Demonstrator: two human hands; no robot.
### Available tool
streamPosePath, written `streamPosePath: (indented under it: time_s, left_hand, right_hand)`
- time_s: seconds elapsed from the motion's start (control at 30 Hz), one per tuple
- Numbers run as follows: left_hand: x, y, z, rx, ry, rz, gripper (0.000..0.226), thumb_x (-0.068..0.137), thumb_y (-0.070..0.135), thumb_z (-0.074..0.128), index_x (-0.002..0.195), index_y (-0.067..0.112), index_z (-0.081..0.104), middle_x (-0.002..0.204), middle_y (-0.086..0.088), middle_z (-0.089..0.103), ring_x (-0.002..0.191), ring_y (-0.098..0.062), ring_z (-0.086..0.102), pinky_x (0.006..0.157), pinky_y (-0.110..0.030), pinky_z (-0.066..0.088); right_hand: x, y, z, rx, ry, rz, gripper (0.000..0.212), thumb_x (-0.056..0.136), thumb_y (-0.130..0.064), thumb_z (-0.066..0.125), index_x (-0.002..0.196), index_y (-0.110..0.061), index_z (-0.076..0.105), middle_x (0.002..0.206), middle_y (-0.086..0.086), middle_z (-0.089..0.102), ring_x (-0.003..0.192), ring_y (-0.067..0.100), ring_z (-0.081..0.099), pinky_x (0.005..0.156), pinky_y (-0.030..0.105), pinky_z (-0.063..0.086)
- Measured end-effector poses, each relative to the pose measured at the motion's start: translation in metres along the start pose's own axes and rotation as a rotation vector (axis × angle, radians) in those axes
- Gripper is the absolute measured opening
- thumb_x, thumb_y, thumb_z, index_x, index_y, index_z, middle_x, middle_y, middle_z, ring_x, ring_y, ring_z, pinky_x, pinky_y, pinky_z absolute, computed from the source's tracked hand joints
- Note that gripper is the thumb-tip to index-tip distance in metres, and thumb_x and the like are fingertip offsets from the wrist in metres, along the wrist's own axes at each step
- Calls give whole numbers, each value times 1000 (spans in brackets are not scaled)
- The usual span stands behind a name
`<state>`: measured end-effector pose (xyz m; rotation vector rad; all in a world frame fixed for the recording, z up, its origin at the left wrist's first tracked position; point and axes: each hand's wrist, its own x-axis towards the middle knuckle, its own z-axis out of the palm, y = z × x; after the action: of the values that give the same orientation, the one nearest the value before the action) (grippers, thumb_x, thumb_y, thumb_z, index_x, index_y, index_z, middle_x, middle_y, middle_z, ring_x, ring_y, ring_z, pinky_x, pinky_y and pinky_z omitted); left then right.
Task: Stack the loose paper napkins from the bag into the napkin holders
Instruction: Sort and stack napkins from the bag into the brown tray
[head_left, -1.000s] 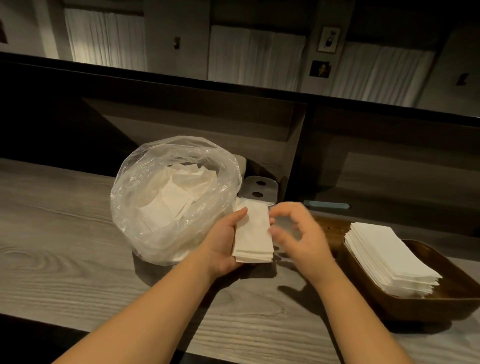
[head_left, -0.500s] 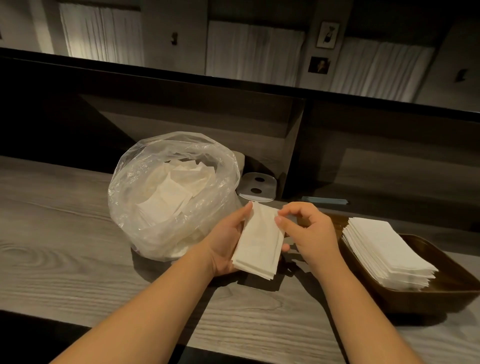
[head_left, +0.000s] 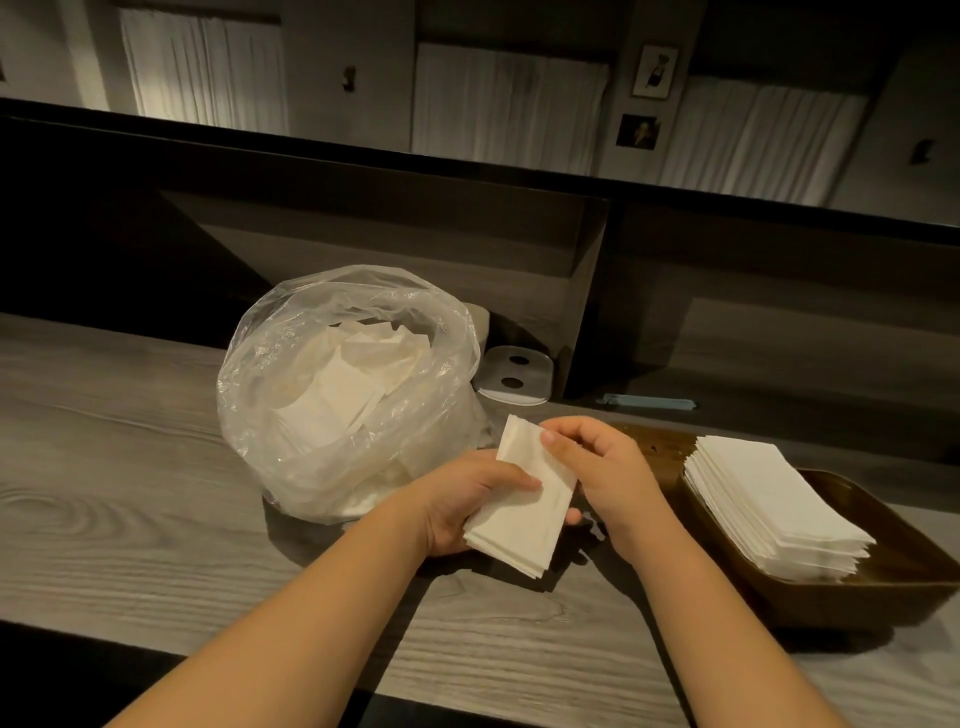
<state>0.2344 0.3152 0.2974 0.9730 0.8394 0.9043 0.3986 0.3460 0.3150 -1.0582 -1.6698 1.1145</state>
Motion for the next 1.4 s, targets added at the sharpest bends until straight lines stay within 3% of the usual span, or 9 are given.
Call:
streamPosePath:
  time_s: [0.1, 0.27, 0.5, 0.7, 0.83, 1.0, 1.17, 1.3, 1.4]
  left_hand:
    - [-1, 1, 2, 81, 22, -6, 50, 77, 14, 69, 126, 11, 56, 110, -19, 70, 103, -31, 66, 103, -49, 46]
    - [-7, 7, 2, 132, -8, -32, 27, 94, 4, 54, 119, 13, 57, 101, -12, 74, 95, -24, 71, 85, -36, 57]
    - [7, 0, -4, 408, 577, 348, 29, 89, 15, 69, 114, 22, 56, 112, 1, 62, 104, -18, 61, 72, -24, 56]
    - [5, -6, 2, 618, 344, 446, 72, 92, 8, 63, 142, 45, 28, 128, 9, 44, 111, -9, 54, 93, -24, 53]
    - [3, -2, 4, 640, 181, 418, 94, 87, 5, 66, 133, 63, 8, 136, 8, 33, 115, -10, 47, 88, -14, 48]
    - [0, 0, 3, 717, 251, 409, 99, 86, 2, 65, 141, 55, 3, 138, 9, 20, 125, -15, 37, 92, -11, 38]
    - [3, -2, 5, 722, 254, 386, 97, 88, 4, 65, 146, 49, 1, 129, 13, 23, 109, -4, 44, 76, 2, 41]
    - [9, -4, 3, 768, 389, 394, 87, 93, 9, 59, 151, 43, 4, 119, -2, 52, 98, -21, 60, 81, -15, 53]
    - [8, -2, -2, 693, 442, 428, 78, 96, 2, 52, 151, 40, 12, 115, -2, 51, 96, -14, 61, 81, -21, 56]
  right_hand:
    - [-2, -2, 4, -71, -140, 34, 7, 92, -32, 65, 98, -32, 60, 88, -3, 69, 69, 7, 66, 51, 15, 48]
    - [-1, 0, 0, -57, -83, -6, 9, 88, -26, 71, 93, -21, 66, 83, -2, 71, 76, 14, 69, 61, 24, 55]
    - [6, 18, -7, 56, 157, 21, 24, 91, -10, 66, 104, -29, 56, 111, -4, 64, 101, 14, 65, 79, 32, 60]
    - [5, 28, -1, 19, 40, -18, 48, 82, -7, 75, 113, -33, 48, 113, -7, 54, 102, 13, 59, 70, 22, 57]
    - [11, 32, -1, -47, 72, 5, 68, 77, -9, 80, 124, -36, 39, 118, -10, 50, 104, 12, 56, 76, 23, 57]
    - [12, 35, -9, -8, 82, 42, 71, 79, -7, 78, 133, -33, 39, 124, -5, 49, 106, 14, 56, 65, 18, 55]
    - [11, 36, -6, -74, 61, 30, 72, 80, -9, 78, 135, -32, 38, 124, -6, 45, 109, 14, 52, 78, 23, 56]
    - [13, 35, -8, -64, 151, 25, 63, 86, -5, 71, 138, -26, 41, 128, -3, 50, 106, 12, 55, 65, 18, 55]
    - [14, 35, -10, 14, 180, 22, 57, 88, -2, 67, 135, -24, 43, 128, 4, 58, 100, 12, 62, 65, 19, 57]
